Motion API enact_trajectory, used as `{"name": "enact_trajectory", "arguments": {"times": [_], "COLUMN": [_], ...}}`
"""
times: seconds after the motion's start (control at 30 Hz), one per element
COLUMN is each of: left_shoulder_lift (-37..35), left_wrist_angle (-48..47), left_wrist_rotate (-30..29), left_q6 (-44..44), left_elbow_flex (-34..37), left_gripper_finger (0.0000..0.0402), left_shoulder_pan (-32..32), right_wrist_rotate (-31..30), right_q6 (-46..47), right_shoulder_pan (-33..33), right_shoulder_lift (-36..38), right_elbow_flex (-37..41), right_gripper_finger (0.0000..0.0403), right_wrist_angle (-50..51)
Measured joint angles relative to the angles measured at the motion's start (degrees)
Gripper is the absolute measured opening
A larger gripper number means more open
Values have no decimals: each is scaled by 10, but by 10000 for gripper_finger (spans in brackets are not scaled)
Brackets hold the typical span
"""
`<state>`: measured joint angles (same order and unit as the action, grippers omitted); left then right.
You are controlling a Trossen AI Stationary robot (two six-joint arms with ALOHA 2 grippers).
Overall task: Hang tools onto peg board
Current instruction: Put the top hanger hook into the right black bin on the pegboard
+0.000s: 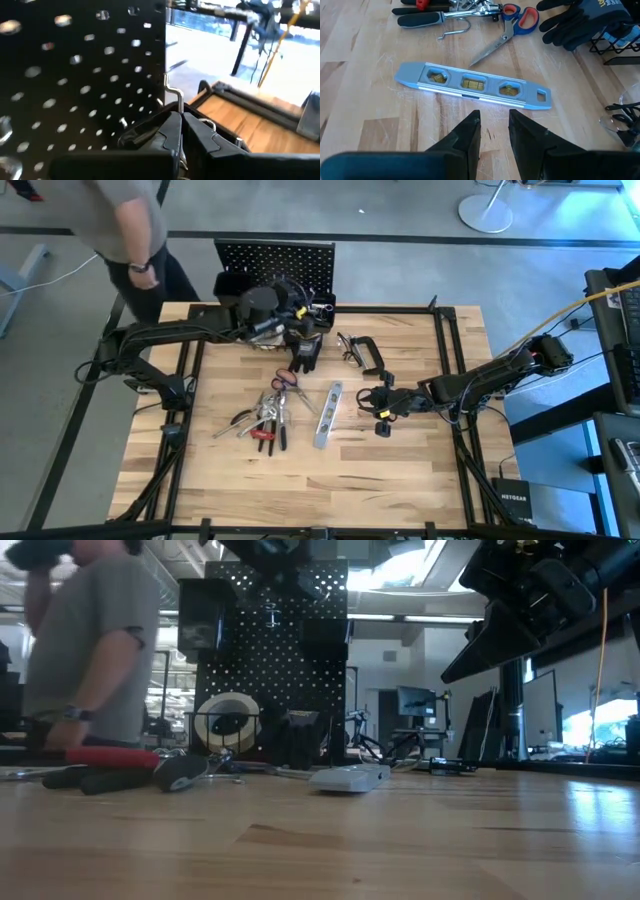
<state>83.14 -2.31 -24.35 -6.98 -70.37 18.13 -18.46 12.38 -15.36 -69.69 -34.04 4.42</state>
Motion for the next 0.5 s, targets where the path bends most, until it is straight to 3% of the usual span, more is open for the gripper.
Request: {"name": "enact_trajectory", "arguments": {"times": [0.33, 0.5], "left_shoulder_lift": [3, 3], "left_wrist_angle": [-5, -16], "left_wrist_rotate": [-2, 14], "left_q6": [-32, -32], "left_elbow_flex": [0, 0], "left_gripper_finger": [3, 45], "left_shoulder_pan": [18, 18], "right_wrist_rotate": [15, 16], "right_q6": [9, 9], "right_shoulder_pan": [0, 0], "right_shoulder_lift": [-26, -49], "right_elbow_flex": [0, 0], "right_gripper_finger": [101, 101], "right_wrist_angle": [1, -2]}}
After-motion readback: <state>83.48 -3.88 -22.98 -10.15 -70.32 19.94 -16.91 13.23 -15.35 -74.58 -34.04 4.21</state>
